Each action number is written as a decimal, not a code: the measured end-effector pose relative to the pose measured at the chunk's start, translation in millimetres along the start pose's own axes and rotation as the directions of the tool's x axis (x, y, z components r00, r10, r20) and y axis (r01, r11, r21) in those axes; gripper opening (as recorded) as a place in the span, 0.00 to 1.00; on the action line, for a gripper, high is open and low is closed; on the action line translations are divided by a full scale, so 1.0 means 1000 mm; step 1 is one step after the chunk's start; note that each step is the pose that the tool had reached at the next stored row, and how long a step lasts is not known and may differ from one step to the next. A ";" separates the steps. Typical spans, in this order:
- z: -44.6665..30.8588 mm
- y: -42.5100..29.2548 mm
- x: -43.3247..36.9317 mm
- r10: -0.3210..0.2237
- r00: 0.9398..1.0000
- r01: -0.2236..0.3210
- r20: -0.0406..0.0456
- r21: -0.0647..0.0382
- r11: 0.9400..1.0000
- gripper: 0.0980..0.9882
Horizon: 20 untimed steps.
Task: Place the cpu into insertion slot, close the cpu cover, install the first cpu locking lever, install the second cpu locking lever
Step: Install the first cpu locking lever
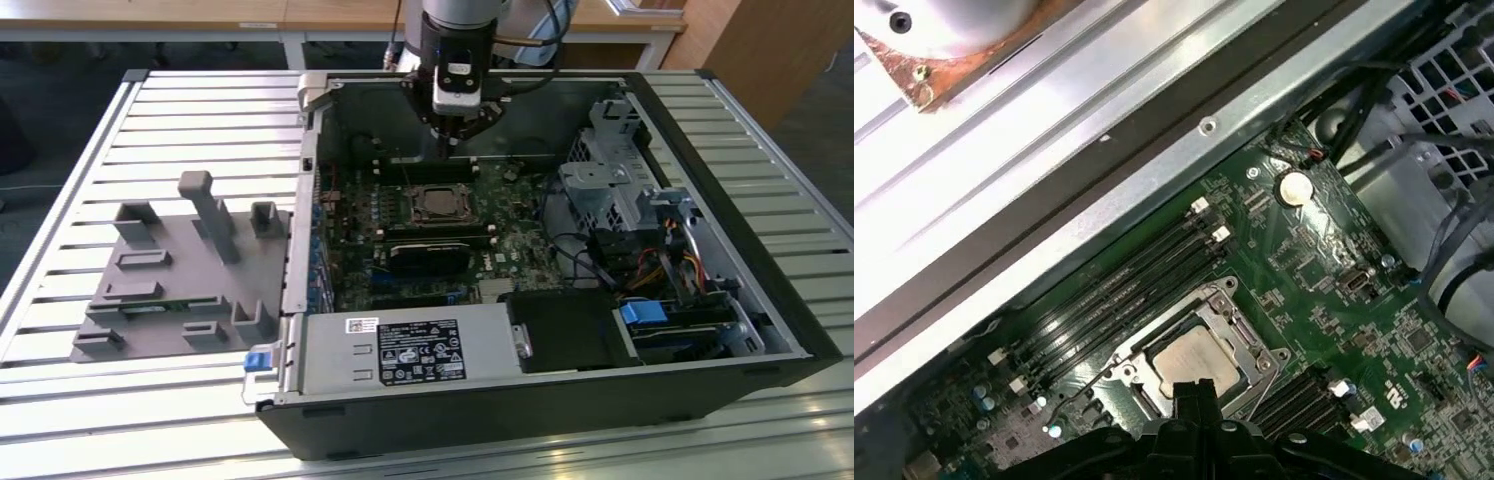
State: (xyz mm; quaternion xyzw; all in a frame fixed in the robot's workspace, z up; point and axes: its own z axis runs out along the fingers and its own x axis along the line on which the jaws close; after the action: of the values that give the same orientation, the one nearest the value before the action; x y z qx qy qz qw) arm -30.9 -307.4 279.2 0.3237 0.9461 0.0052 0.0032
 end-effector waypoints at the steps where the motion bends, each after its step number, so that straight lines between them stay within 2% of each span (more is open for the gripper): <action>1: 0.0000 0.0000 0.0000 -0.009 1.000 0.009 0.000 0.000 1.000 0.03; 6: 0.0000 0.0000 0.0000 -0.059 0.998 0.059 -0.001 0.000 0.998 0.03; 11: 0.0000 0.0000 0.0000 -0.123 0.992 0.123 -0.001 0.000 0.992 0.03; 16: 0.0000 0.0000 0.0000 -0.195 0.981 0.195 -0.002 -0.001 0.981 0.03; 20: 0.0000 0.0000 0.0000 -0.266 0.964 0.266 -0.003 -0.001 0.964 0.03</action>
State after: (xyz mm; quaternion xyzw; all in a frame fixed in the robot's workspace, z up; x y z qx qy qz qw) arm -30.9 -307.4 279.2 0.1937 0.9810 0.0057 0.0025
